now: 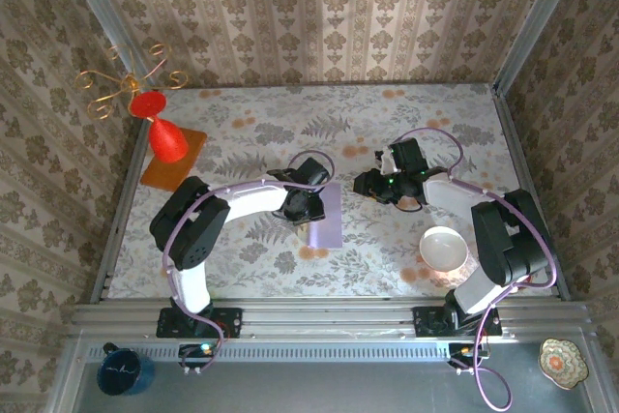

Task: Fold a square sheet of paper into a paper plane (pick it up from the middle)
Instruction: Hold the square sheet of paper at the center of the table.

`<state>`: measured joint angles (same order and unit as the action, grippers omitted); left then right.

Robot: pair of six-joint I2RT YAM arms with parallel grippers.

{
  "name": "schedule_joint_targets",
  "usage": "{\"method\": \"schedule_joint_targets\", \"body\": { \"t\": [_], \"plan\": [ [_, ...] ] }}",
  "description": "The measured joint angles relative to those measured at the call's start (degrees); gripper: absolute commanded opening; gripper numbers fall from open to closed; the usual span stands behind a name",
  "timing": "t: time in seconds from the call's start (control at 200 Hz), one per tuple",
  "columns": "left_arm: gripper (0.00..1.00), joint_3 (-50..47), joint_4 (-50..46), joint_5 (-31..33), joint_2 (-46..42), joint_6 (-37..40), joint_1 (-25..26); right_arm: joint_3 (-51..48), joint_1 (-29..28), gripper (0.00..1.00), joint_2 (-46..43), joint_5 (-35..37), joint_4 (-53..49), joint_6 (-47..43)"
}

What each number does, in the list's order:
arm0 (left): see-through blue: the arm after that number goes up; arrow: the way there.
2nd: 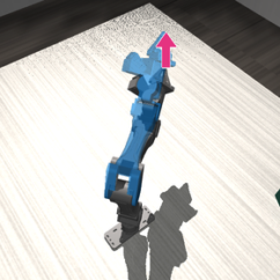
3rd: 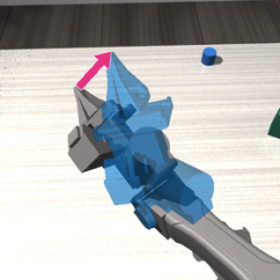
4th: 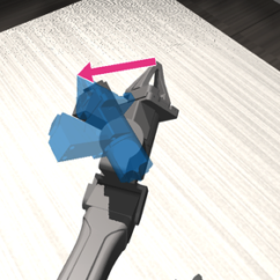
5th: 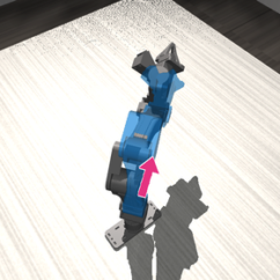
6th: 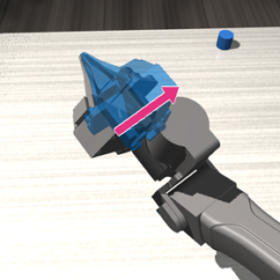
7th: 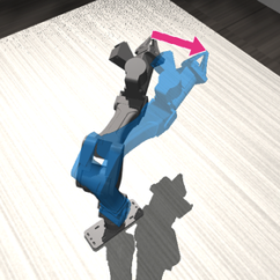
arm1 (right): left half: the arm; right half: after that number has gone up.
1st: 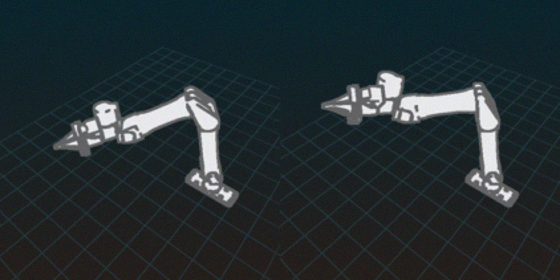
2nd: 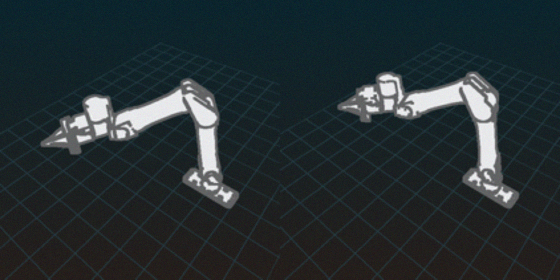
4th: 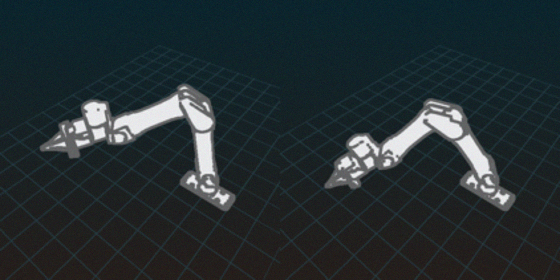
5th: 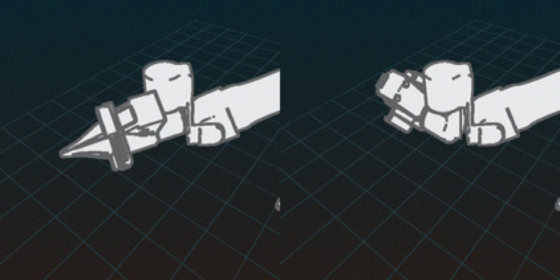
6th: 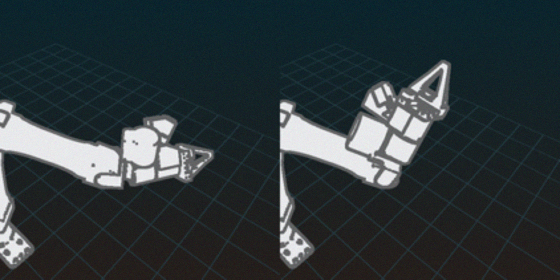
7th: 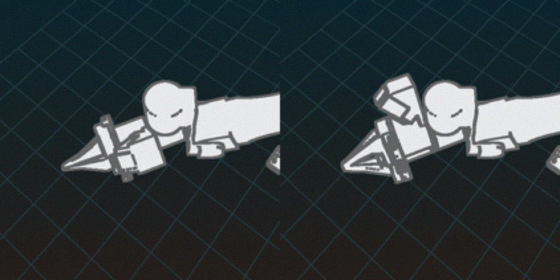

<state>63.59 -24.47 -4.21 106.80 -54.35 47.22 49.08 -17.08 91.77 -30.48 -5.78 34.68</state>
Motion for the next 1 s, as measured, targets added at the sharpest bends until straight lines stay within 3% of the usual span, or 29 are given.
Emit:
{"method": "schedule_joint_targets", "body": {
  "t": [0.775,1.0],
  "plan": [
    [0.38,0.85,-0.92,-0.04,0.61,-1.42,0.0,-0.04,-1.05,0.37,1.36,-1.36,1.4,0.04],
    [0.38,0.85,-0.92,-0.07,0.61,-1.42,0.0,-0.04,-3.5,0.27,3.08,-2.36,2.38,0.13]
  ]
}}
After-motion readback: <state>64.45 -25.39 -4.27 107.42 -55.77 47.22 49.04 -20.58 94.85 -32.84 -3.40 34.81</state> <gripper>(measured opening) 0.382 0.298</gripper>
